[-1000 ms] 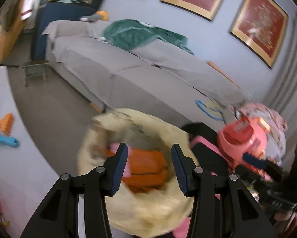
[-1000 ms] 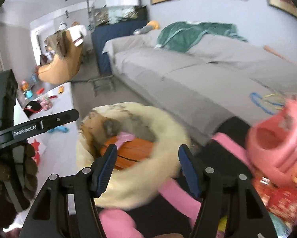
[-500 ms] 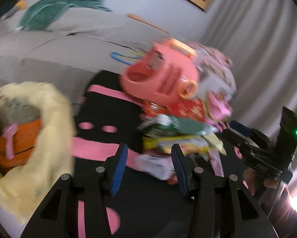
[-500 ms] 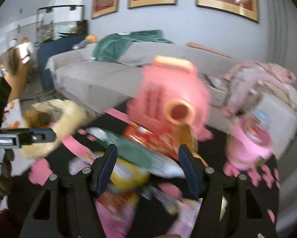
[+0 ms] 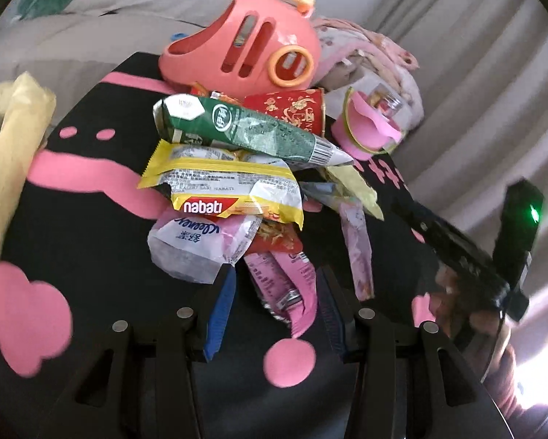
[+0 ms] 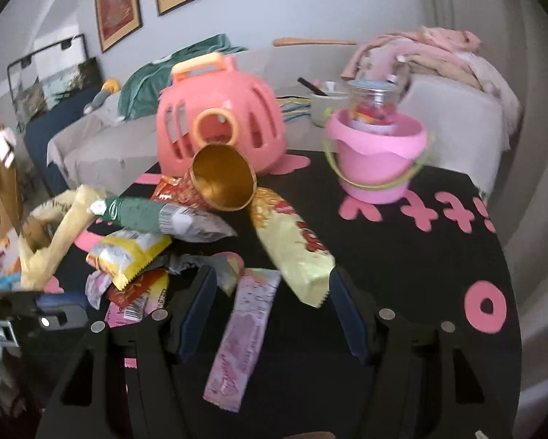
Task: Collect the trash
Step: 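Grasp the pink-and-yellow snack wrapper with the left gripper while the right gripper grasps the pink candy stick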
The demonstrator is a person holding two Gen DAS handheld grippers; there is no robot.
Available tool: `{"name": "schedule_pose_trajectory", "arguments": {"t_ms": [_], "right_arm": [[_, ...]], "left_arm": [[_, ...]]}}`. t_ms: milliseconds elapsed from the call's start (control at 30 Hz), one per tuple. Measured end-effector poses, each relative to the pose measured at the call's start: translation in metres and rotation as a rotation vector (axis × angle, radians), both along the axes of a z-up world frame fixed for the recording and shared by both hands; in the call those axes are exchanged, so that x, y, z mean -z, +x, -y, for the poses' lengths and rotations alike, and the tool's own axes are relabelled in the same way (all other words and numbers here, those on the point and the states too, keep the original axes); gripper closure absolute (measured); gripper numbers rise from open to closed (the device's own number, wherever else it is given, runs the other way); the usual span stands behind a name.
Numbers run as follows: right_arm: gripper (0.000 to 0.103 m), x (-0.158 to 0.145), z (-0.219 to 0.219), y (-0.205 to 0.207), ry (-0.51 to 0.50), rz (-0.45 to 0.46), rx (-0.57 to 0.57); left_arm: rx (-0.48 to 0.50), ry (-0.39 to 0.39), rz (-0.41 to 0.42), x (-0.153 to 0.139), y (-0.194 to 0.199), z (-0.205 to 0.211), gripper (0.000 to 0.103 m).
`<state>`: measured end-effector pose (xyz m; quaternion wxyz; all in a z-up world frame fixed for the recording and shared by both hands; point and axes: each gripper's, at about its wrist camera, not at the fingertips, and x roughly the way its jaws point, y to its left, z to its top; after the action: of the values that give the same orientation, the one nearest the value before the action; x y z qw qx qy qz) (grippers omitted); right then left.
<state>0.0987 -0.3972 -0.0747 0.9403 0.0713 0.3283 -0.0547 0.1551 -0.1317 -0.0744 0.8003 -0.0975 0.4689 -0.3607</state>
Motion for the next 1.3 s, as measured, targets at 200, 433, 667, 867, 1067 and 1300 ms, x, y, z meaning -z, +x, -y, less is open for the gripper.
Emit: {"name": "schedule_pose_trajectory", "arguments": {"t_ms": [200,433,667,867,1067,1300], "right_arm": [[0.042,0.001,0.007,-0.028,-0.014,0.011,0.011],[0.042,0.002,0.006,-0.062,-0.088,0.04,0.025],[0.042,0.008,0.016,-0.074,-0.1,0.03,0.05],[0.042,0.009,0.012,-0.072,-0.075,0.02,0.025],[0.042,0.008,-0.011,-0.052,0.01,-0.001,-0.068],[0.047,0.023,-0.029,-0.009,0.014,-0.07,-0.129]], "left_arm": [[-0.039,0.05,-0.021,-0.004,-0.014,0.013,0.056],[-0.055,0.134,0.045,-0.015,-0.028,0.026,0.056],[-0.09,0.253,0.06,0.012,-0.007,0.054,0.056],[-0.068,0.222,0.082,0.004,-0.012,0.048,0.075],[-0.015,0.157,0.092,-0.02,-0.03,-0.002,0.078],[0.037,0.209,0.165,-0.029,-0.05,-0.057,0.077]]}}
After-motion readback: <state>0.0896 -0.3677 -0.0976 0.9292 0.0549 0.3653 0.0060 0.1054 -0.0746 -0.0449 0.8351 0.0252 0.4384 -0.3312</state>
